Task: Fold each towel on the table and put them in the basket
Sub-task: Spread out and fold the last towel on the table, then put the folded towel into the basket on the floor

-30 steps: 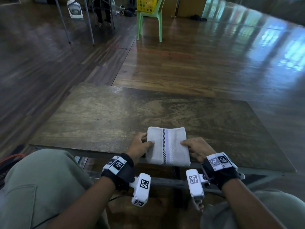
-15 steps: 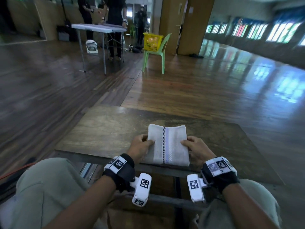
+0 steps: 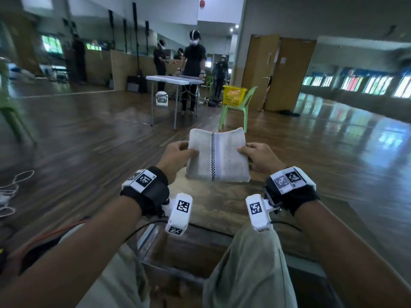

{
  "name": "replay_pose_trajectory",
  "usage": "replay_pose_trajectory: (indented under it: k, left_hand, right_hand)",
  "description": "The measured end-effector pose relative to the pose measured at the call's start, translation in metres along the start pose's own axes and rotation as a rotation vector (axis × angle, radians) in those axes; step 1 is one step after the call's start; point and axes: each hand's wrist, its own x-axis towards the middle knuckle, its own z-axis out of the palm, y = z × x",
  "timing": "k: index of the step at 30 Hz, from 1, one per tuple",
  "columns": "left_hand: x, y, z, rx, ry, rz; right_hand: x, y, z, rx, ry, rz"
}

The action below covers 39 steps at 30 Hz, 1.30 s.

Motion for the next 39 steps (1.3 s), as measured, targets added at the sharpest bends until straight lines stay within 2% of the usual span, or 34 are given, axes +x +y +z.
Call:
replay_pose_trajectory:
  k: [7, 15, 22, 26, 33, 39]
  left_hand:
    - [-0.033, 0.006, -0.071, -0.054, 0.219, -0.005]
    - [-0.072, 0.012, -0.152, 0.142, 0.485, 0.000]
    - [-0.095, 0.000, -0.209, 0.188, 0.663, 0.000]
    - [-0.107, -0.017, -0.234, 0.171, 0.718, -0.054]
    - [-0.114, -0.070, -0.269, 0.185, 0.784, -0.163]
    - [-0.111, -0.165, -0.304, 0.118, 0.811, -0.384]
  right_hand:
    - [0.014, -0.016, 0.076, 0.063, -0.230, -0.034]
    - [0.025, -0.033, 0.177, 0.077, -0.508, -0.102]
    - [0.021, -0.038, 0.247, 0.057, -0.659, -0.123]
    - [0.019, -0.034, 0.282, 0.030, -0.723, -0.113]
    - [0.019, 0.008, 0.346, -0.002, -0.785, 0.014]
    - [0.028, 0.085, 0.417, -0.090, -0.837, 0.266]
